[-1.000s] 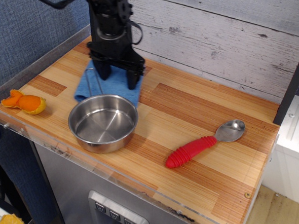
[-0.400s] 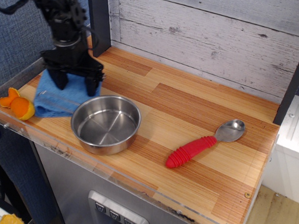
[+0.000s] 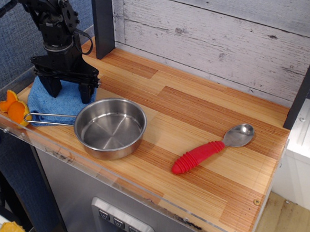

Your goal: Slide the blue rag next to the goldfish.

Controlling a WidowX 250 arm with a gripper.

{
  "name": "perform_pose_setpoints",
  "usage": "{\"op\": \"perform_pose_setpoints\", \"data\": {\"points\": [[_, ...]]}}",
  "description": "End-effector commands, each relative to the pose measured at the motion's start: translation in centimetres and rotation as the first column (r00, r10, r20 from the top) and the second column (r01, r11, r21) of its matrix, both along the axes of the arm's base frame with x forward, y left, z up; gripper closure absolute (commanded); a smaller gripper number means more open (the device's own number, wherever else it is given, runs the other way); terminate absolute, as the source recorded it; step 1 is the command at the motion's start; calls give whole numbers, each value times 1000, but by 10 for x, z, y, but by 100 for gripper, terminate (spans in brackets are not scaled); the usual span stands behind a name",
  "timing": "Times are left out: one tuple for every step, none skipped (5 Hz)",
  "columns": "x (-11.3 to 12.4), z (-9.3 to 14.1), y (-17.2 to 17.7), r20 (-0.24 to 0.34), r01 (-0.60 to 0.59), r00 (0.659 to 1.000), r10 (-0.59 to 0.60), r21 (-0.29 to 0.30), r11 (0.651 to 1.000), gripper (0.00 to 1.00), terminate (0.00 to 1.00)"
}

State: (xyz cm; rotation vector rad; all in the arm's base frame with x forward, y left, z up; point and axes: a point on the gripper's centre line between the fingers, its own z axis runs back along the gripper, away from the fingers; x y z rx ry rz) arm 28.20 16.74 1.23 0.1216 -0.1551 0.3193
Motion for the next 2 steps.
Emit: {"op": "perform_pose_setpoints", "data": {"points": [[23,55,-3,143,4,990,-6,14,1000,0,0],[35,88,-14,218,27,976,-27,5,1000,0,0]]}}
